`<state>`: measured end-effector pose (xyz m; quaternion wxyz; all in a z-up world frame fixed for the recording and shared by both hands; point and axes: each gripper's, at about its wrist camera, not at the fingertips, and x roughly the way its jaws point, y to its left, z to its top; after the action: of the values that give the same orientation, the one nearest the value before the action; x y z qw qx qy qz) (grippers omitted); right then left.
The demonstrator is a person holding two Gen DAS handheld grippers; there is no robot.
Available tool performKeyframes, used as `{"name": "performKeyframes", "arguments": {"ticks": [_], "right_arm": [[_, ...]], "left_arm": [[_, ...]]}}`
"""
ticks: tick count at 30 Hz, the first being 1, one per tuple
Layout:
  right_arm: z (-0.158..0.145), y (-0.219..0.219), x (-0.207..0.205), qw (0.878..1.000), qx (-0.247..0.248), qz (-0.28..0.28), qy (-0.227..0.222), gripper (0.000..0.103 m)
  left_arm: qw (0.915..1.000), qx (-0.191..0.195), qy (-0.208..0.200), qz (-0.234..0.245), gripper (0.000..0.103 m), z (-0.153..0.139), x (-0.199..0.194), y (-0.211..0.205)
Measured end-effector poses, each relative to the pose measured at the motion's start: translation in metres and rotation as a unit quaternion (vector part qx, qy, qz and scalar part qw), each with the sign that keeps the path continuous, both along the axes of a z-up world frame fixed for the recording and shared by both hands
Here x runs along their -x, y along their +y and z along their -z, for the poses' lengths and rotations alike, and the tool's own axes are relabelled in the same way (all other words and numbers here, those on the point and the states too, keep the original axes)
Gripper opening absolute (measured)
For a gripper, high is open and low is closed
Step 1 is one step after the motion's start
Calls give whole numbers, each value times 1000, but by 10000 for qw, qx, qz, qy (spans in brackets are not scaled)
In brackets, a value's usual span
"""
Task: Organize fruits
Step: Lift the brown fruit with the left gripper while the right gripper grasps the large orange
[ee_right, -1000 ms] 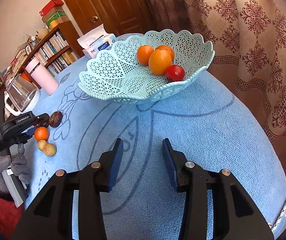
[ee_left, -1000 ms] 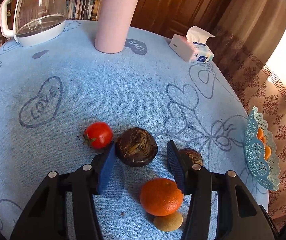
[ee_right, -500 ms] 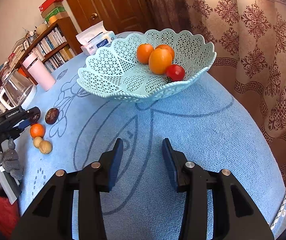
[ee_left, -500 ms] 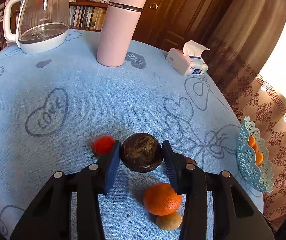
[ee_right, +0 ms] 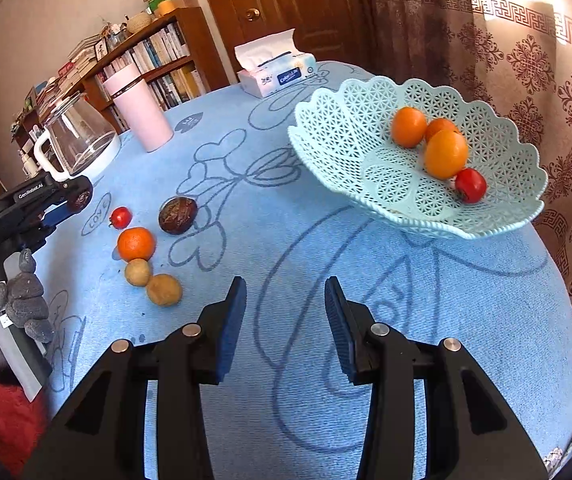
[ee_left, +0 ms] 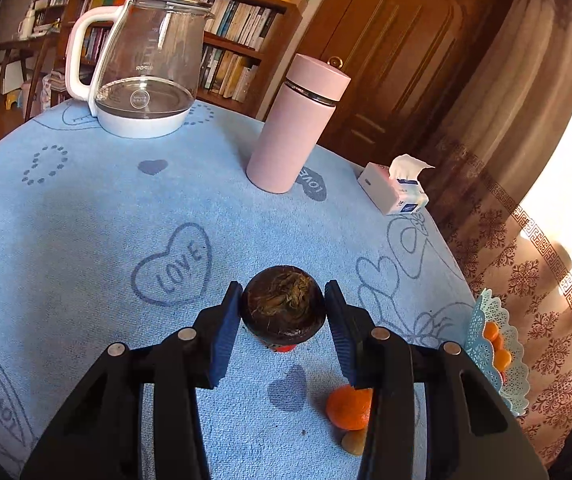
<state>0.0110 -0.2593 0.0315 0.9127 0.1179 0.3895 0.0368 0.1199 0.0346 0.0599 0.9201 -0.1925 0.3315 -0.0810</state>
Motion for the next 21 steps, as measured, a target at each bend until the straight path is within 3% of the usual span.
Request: {"name": "performKeyframes", "arguments": {"ticks": [12,21], "right_arm": [[-7,100,-58,9904,82,-1380,82,42],[4,134,-88,9870,359,-1559,159,42]], "left_arm": [[9995,21,1,-303,43,4,0,13],[9992,124,95,-374,43,8,-3,18]]}}
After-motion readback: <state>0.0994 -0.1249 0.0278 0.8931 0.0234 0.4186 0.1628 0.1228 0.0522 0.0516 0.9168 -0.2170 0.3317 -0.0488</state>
